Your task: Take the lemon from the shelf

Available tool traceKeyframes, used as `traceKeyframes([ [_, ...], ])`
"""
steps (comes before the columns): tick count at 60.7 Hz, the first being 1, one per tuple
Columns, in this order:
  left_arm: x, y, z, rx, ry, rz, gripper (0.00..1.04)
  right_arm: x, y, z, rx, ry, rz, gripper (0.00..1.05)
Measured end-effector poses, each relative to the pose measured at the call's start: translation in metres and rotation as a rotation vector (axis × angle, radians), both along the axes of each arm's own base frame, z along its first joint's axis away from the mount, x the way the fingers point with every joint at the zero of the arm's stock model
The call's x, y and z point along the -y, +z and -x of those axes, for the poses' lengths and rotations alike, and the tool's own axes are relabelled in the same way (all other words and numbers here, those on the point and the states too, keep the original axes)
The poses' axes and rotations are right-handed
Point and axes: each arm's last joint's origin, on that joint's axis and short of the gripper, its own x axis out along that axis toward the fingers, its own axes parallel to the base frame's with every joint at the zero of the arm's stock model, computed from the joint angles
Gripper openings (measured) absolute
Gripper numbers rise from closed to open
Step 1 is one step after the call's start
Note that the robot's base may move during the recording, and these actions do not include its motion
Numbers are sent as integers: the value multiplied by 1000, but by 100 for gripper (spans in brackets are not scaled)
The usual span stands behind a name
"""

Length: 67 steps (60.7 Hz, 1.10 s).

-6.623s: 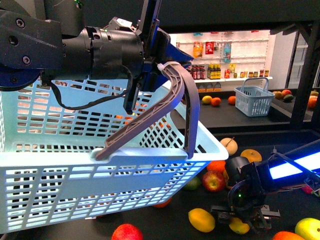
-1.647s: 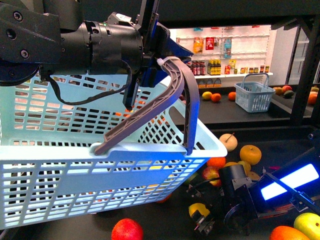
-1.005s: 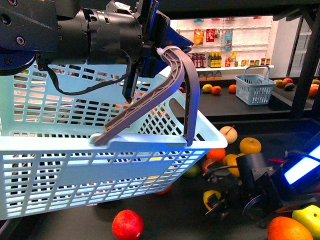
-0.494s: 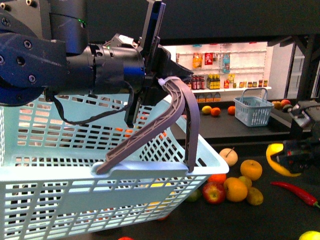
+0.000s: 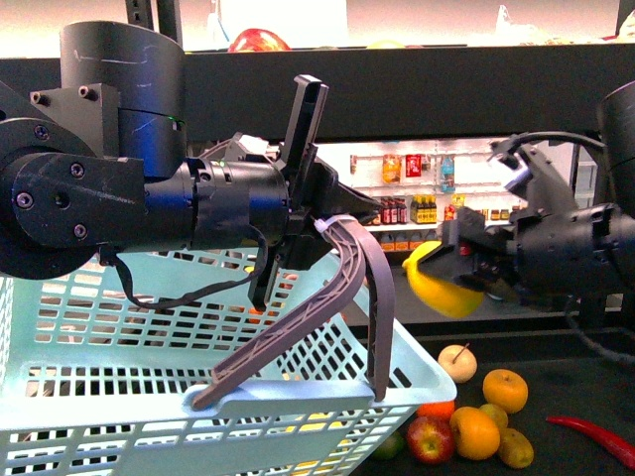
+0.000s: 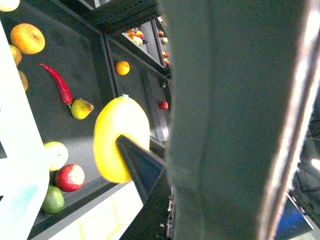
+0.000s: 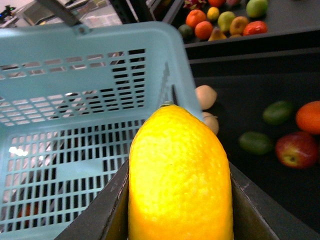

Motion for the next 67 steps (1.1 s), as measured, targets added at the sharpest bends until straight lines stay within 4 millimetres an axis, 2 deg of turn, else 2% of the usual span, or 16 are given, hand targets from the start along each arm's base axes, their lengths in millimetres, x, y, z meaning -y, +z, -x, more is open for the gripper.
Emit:
traceKeyframes([
  [9, 0, 0, 0, -1, 0, 1, 6, -20, -5, 2, -18, 33, -15, 45],
  [17, 0, 0, 0, 1, 1, -1, 6, -32, -19, -1, -64, 34, -22, 45],
  [35, -1, -2, -1, 3, 8, -6, 6, -36, -45, -13, -130, 9, -19, 45],
  [54, 0, -2, -1, -2, 0, -3, 6, -44, -49, -22, -147, -1, -57, 45],
  [57, 0, -2, -1, -2, 0, -2, 6, -44, -49, -22, -151, -1, -60, 49],
  [67, 0, -2, -1, -1, 2, -3, 6, -41, -45, -23, -129, -3, -77, 74],
])
